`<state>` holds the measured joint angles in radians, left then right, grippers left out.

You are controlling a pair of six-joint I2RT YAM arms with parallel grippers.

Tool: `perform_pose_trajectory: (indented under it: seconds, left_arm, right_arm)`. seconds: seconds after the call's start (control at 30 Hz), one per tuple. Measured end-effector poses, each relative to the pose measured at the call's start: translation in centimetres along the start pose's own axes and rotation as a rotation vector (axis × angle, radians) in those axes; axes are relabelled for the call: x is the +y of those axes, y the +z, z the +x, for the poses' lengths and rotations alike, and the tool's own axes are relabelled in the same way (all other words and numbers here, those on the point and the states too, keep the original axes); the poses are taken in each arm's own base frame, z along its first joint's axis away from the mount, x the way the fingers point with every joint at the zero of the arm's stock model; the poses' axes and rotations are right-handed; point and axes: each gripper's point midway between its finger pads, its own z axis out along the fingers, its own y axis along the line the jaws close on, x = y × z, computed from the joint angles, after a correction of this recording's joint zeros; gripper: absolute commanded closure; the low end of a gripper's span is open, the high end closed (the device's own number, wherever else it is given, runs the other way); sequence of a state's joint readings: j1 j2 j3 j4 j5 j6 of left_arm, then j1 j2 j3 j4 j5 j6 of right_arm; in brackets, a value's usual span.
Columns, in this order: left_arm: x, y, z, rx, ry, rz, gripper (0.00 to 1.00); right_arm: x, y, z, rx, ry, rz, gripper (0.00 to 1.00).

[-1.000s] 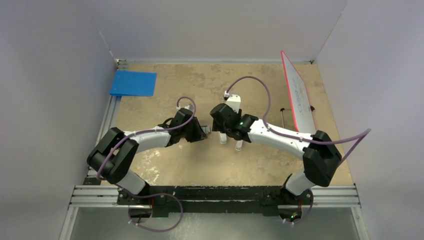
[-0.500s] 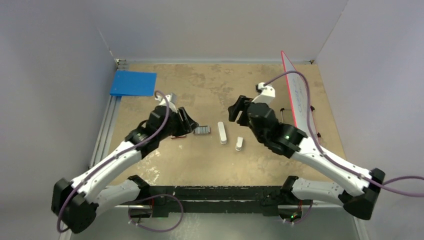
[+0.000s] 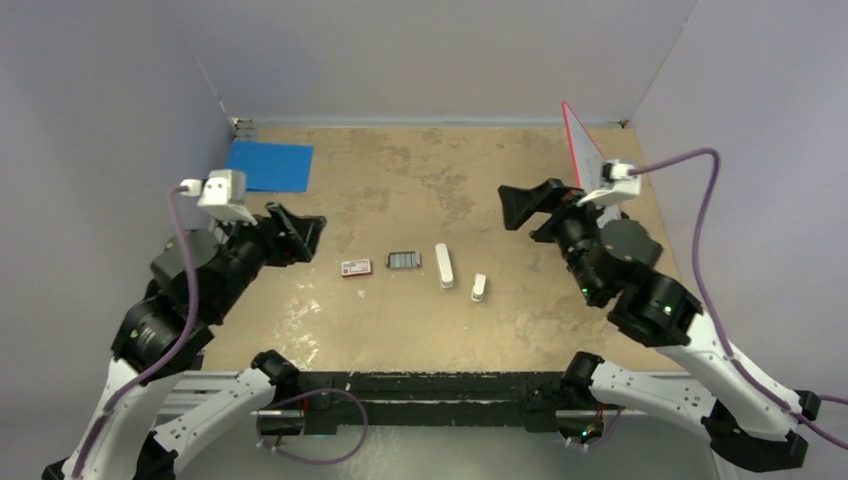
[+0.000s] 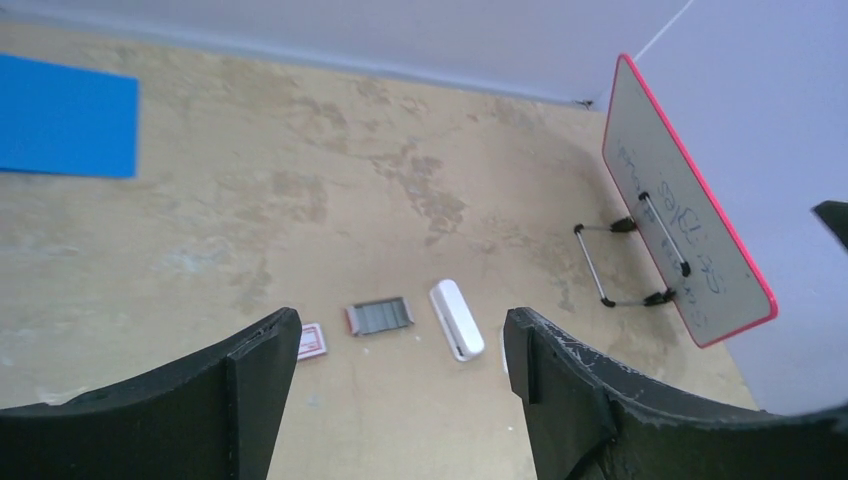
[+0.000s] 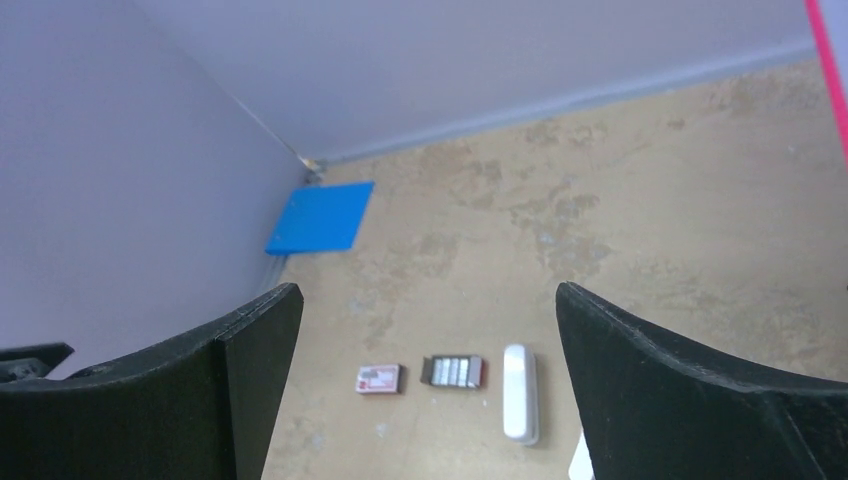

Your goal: Load the staples into the stapler

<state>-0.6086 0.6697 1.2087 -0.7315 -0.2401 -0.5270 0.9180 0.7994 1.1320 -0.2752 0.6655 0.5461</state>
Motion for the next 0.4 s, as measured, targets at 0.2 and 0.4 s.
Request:
perform_pose_trajectory:
  seconds: [0.2, 0.4]
  left_arm:
    - [1.0, -5.4, -4.5, -0.138, 0.052, -0.02, 0.23]
    - [1.8, -7.9, -5.9, -0.21, 0.073, -0.026, 0.21]
  right_arm:
    - [0.5, -3.0, -6.5, -0.133, 0.063, -0.042, 0.01]
    - [0.2, -3.9, -8.5, -0.178, 0.075, -0.03, 0.01]
